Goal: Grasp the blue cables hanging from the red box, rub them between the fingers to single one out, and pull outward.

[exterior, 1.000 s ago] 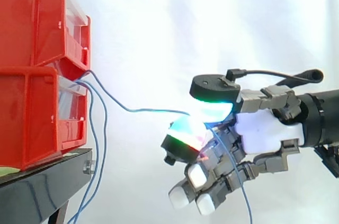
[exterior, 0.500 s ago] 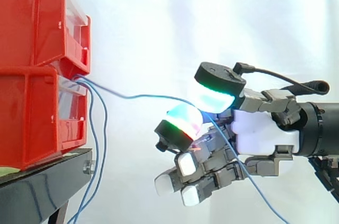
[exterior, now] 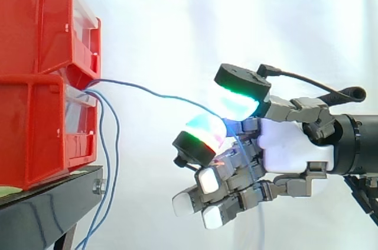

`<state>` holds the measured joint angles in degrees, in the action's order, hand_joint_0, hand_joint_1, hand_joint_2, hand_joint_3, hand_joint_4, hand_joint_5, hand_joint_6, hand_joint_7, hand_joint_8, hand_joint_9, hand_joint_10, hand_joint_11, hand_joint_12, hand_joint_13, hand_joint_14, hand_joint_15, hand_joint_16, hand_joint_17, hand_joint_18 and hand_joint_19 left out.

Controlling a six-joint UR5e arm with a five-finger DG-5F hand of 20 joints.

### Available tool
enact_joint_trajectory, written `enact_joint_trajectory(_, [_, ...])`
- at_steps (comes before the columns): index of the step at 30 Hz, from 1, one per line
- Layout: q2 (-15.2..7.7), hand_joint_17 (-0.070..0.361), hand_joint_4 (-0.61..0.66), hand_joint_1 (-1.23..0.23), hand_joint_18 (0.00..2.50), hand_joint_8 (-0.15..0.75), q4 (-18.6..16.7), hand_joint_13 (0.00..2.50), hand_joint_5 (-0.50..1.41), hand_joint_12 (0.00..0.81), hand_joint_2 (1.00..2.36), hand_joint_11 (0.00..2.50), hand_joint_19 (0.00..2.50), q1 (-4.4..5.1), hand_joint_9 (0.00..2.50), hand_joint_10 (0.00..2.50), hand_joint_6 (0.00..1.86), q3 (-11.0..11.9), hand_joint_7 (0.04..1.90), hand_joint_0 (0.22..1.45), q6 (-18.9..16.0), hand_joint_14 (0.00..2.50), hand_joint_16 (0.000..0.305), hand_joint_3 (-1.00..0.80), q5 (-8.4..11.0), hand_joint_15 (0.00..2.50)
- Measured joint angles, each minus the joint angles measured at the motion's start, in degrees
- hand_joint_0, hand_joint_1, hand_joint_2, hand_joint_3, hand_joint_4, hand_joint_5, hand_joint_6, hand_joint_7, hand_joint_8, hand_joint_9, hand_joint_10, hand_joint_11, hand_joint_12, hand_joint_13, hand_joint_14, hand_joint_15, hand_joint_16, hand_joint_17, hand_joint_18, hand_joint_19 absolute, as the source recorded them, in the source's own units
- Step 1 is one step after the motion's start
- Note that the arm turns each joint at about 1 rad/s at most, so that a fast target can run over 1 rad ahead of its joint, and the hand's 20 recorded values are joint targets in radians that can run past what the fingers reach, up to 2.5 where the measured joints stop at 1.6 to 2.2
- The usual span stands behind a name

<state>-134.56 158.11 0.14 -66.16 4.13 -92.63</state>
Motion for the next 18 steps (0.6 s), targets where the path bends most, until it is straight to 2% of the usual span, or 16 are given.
enact_joint_trajectory(7, [0.0, 0.130, 0.13, -0.69, 0.63, 0.340, 0.0, 0.59, -0.12, 0.419, 1.01, 0.43, 0.35, -0.01, 0.90, 0.02, 0.88, 0.0, 1.04, 0.55, 0.0, 0.01, 0.058, -0.14, -0.01, 0.25])
enact_joint_trajectory(10, [0.0, 0.131, 0.14, -0.69, 0.63, 0.342, 0.0, 0.59, -0.12, 0.421, 1.01, 0.42, 0.35, -0.01, 0.90, 0.01, 0.89, 0.0, 0.99, 0.54, 0.0, 0.01, 0.058, -0.16, -0.01, 0.25])
enact_joint_trajectory(13, [0.0, 0.113, 0.13, -0.60, 0.55, 0.309, 0.0, 0.56, -0.13, 0.383, 1.01, 0.44, 0.39, -0.02, 0.87, 0.01, 0.88, 0.0, 1.00, 0.52, 0.0, 0.01, 0.050, -0.34, -0.01, 0.27])
enact_joint_trajectory(18, [0.0, 0.114, 0.12, -0.42, 0.54, 0.309, 0.0, 0.55, -0.13, 0.385, 1.01, 0.43, 0.40, 0.00, 0.87, 0.01, 0.86, 0.0, 0.98, 0.52, 0.0, 0.01, 0.051, -0.40, -0.01, 0.27])
